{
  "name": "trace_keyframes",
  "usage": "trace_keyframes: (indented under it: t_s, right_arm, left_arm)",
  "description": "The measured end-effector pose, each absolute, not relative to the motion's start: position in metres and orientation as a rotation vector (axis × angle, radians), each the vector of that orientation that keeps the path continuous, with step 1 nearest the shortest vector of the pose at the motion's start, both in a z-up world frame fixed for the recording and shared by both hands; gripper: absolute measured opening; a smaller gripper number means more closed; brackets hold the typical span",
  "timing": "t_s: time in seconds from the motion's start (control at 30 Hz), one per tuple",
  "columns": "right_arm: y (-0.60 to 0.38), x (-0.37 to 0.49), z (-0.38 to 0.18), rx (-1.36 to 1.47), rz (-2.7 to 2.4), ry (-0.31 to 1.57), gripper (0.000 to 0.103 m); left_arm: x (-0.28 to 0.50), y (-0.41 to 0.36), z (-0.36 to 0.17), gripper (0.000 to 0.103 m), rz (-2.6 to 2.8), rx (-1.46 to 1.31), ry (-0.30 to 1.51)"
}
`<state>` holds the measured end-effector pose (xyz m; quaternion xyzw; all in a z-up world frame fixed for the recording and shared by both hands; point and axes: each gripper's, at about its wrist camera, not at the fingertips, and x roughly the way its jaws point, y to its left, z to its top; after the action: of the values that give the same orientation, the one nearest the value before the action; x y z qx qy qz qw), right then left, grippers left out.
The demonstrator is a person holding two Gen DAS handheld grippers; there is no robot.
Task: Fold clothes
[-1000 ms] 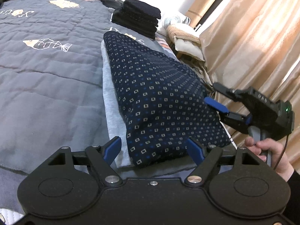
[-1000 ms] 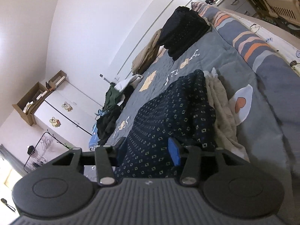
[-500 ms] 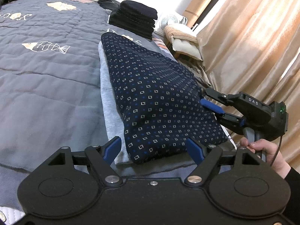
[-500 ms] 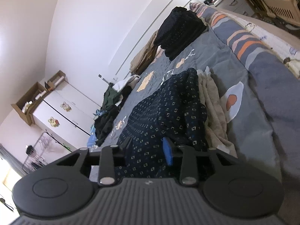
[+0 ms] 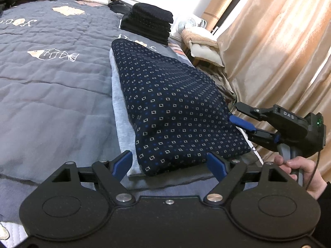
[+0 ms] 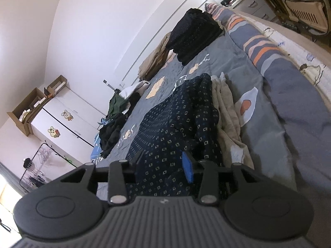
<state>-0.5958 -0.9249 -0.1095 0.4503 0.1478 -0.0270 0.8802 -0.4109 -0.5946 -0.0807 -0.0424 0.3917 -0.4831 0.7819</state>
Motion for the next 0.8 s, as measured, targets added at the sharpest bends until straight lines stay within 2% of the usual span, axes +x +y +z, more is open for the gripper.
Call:
trace_keyframes:
  t_s: [0.1,0.13,0.23,0.37,0.5,0.8]
  right_arm:
    - [-0.919,-0.605,-0.098,0.929,-0.086,0.303,0.075]
    - [-0.917,-0.608,-0.094,0.911,-0.098,0.301,0.081]
    - [-0.906,-0.614,-0.078,0.811,-0.125,0.301,0.091]
    - [-0.891,-0.616,-0.060,0.725,-0.210,0.358,0.094]
    - [-0.873,-0.620,-0.042,0.621,-0.300,0.439,0.095]
    - [-0.840,-0.619,-0.002,0.526,-0.338,0.497,0.095]
  left_arm:
    - [-0.415,-0.593,-0.078,0.080,-1.042,-0.088,0.833]
    - [-0.417,-0.592,-0.076,0.081,-1.037,-0.090,0.825]
    - [-0.422,-0.592,-0.067,0.091,-1.018,-0.088,0.797]
    - [-0.425,-0.592,-0.050,0.094,-1.001,-0.078,0.770]
    - [-0.431,-0.587,-0.027,0.103,-0.991,-0.025,0.704]
    - [-0.439,-0.597,0.015,0.103,-0.989,0.101,0.701]
